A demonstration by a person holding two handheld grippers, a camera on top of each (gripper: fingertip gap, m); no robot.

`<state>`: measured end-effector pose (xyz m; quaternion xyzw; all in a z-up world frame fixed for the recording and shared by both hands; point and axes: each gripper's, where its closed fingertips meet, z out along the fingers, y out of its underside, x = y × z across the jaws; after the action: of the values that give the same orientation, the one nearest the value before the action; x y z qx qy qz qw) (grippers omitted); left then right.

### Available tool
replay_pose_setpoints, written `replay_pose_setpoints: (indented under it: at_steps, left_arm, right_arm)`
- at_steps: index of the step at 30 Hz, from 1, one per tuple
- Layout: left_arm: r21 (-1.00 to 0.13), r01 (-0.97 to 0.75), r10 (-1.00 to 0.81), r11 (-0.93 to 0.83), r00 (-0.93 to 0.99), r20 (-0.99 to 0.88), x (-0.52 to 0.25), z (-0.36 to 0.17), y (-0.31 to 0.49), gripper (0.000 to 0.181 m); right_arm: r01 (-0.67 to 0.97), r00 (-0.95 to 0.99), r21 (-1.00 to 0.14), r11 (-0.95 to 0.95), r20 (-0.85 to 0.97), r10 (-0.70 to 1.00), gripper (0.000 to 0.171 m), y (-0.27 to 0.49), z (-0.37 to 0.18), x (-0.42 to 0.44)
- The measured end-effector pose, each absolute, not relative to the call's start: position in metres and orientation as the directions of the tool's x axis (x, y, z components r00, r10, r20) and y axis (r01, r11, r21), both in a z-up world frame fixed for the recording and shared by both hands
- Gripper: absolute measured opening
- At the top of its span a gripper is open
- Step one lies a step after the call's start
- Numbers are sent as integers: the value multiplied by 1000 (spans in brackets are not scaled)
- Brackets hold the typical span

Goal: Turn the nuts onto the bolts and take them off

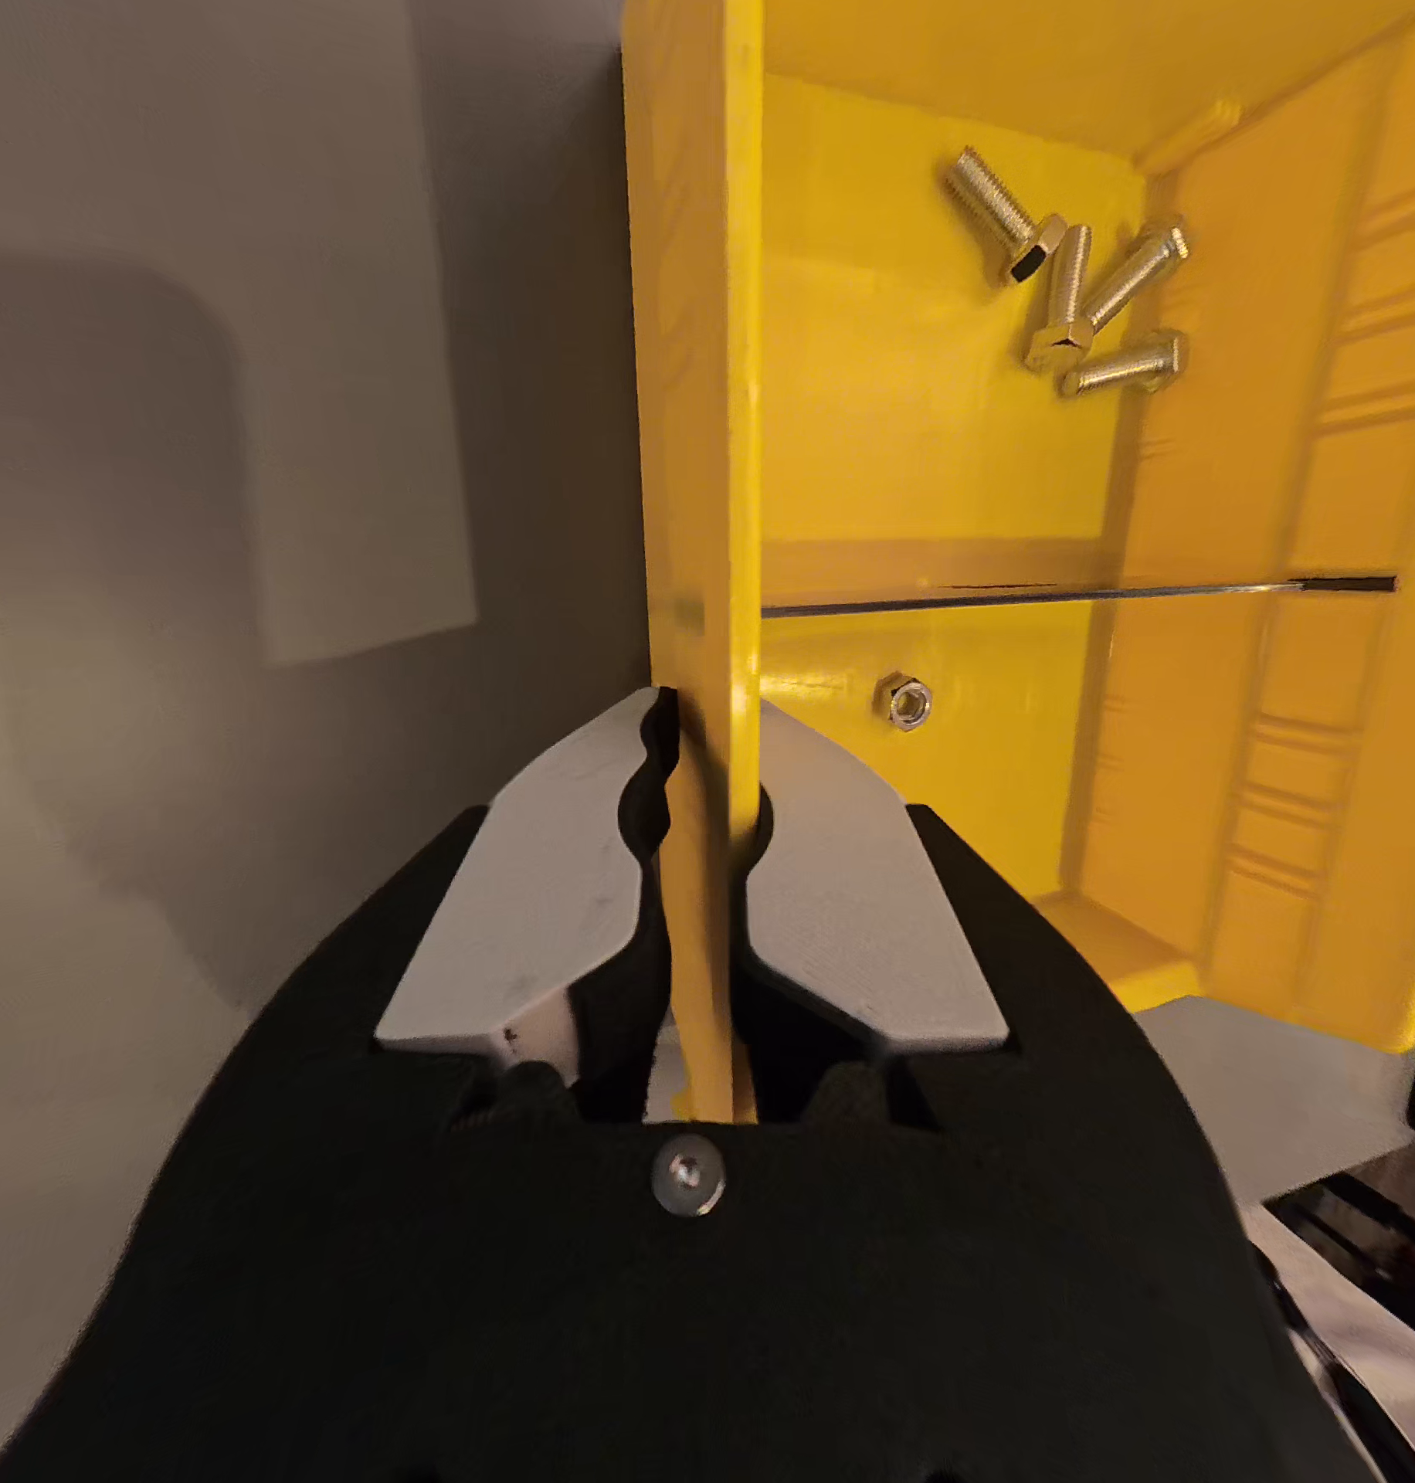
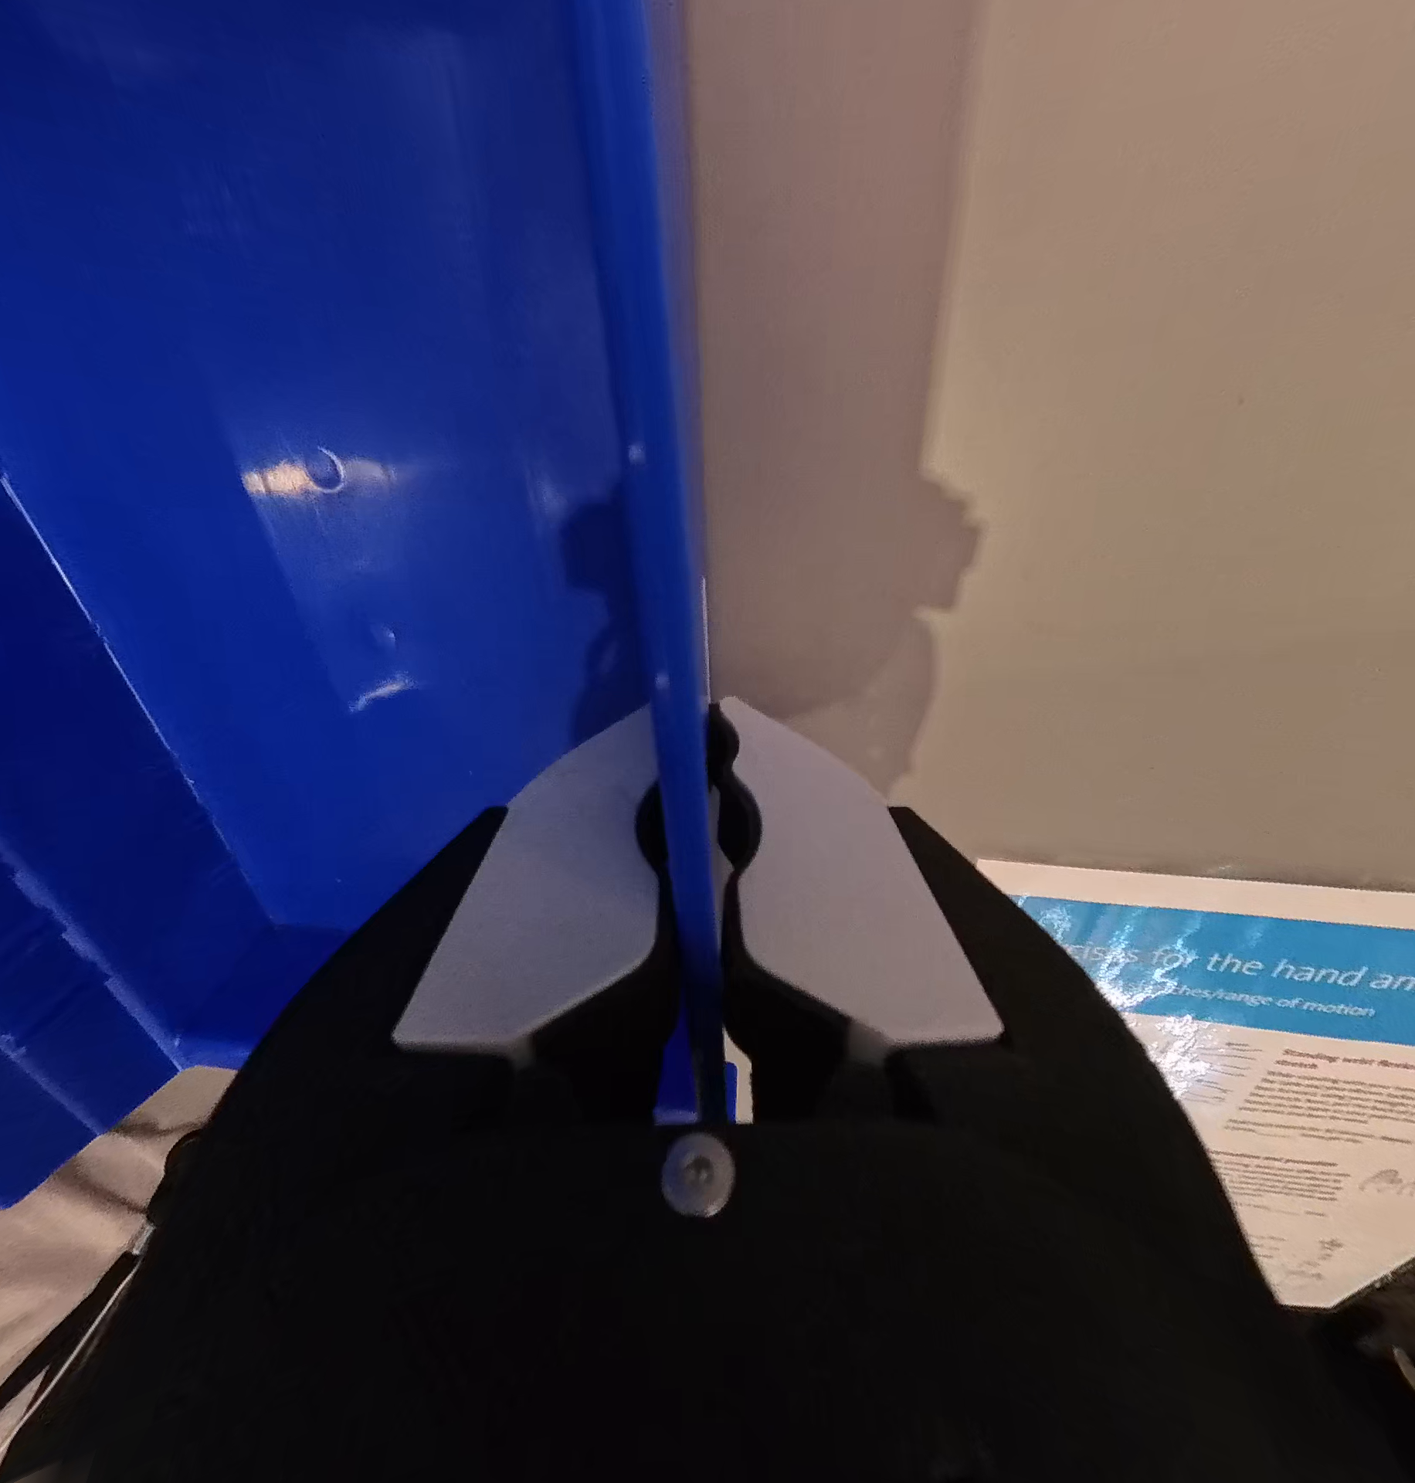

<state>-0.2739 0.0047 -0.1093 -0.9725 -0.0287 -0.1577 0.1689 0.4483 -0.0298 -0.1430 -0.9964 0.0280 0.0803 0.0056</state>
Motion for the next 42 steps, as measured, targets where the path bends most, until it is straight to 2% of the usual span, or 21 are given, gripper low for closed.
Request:
replay_pose_setpoints:
  at_steps: [3, 11, 21, 26, 29, 31, 32, 34, 36, 39, 40, 42]
  left_arm:
    - [-313, 139, 12, -940, 927, 376, -281, -109, 4, 14]
    - [-292, 190, 76, -937, 930, 358, -317, -108, -9, 13]
    - [-329, 113, 19, -938, 961, 277, -331, -110, -2, 10]
    - [-352, 116, -4, -929, 947, 321, -330, -108, 1, 13]
    - [-376, 163, 12, -912, 928, 372, -332, -103, 0, 25]
    - [-402, 222, 47, -888, 915, 401, -337, -91, -7, 30]
    - [-425, 257, 69, -868, 910, 410, -341, -81, -11, 33]
    - [-520, 314, 80, -794, 903, 423, -350, -50, -17, 24]
    - [-678, 332, 14, -656, 903, 429, -353, -3, -14, 24]
    - [-871, 274, -215, -408, 898, 384, -327, 68, -7, 33]
    - [-914, 242, -293, -326, 893, 342, -313, 85, -5, 37]
    - [-971, 137, -420, -197, 883, 210, -281, 99, 1, 45]
  right_arm:
    - [-78, 984, -22, -997, -162, -74, 6, -30, -144, 448]
    - [-108, 979, -14, -994, -174, -104, 6, -30, -144, 447]
    - [-134, 978, -24, -991, -162, -128, 6, -26, -143, 447]
    - [-129, 980, -24, -991, -153, -124, 6, -29, -143, 447]
    - [-111, 987, -50, -993, -123, -104, 13, -29, -142, 449]
    - [-104, 991, -159, -982, -101, -89, 40, -19, -133, 450]
    - [-104, 992, -236, -966, -90, -85, 47, -13, -124, 450]
    - [-101, 995, -406, -909, -45, -90, 50, -2, -99, 454]
    - [-64, 995, -614, -787, 20, -97, 55, 11, -58, 455]
    - [56, 997, -919, -391, 73, -31, 63, 26, 35, 425]
    - [90, 996, -971, -221, 89, 18, 66, 24, 67, 405]
    - [106, 984, -988, 115, 121, 127, 66, 9, 122, 361]
